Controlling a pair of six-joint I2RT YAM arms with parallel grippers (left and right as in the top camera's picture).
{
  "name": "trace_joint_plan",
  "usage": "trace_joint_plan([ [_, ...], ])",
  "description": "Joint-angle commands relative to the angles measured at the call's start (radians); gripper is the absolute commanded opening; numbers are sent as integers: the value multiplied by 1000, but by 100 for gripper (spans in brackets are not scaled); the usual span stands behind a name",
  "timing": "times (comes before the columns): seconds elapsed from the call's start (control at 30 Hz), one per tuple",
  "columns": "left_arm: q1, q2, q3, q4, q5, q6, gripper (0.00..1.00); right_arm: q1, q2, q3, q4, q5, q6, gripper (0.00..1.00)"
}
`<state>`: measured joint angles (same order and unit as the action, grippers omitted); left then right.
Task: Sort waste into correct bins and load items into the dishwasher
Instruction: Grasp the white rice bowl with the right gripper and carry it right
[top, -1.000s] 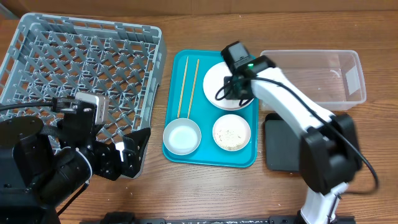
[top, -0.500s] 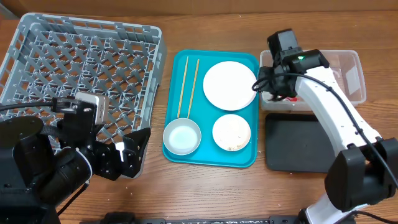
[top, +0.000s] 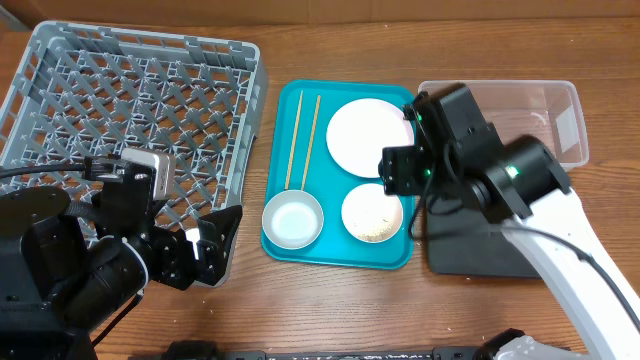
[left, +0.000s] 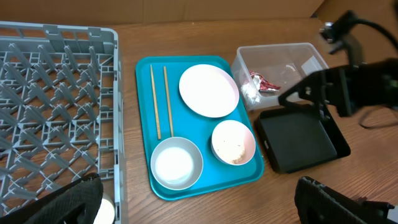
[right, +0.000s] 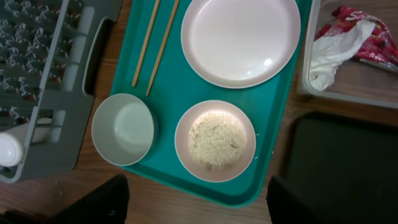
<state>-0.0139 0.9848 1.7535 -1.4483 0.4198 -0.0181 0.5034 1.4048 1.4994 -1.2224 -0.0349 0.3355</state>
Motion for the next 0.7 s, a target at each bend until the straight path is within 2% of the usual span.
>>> trace_joint_plan([
  [0.0,-7,2,14,1,11,22,100,66,-21,-72,0,60,108,73],
  [0.17,-7,2,14,1,11,22,100,141,9,-251,203,-72,110,54],
  [0.37,-7,2,14,1,11,22,100,194,149,-322,334,40,108,53],
  [0.47,-7,2,14,1,11,22,100,194,227,-322,394,65,46,53],
  [0.67,-7,2,14,1,11,22,100,205,379,-322,447,42,47,41],
])
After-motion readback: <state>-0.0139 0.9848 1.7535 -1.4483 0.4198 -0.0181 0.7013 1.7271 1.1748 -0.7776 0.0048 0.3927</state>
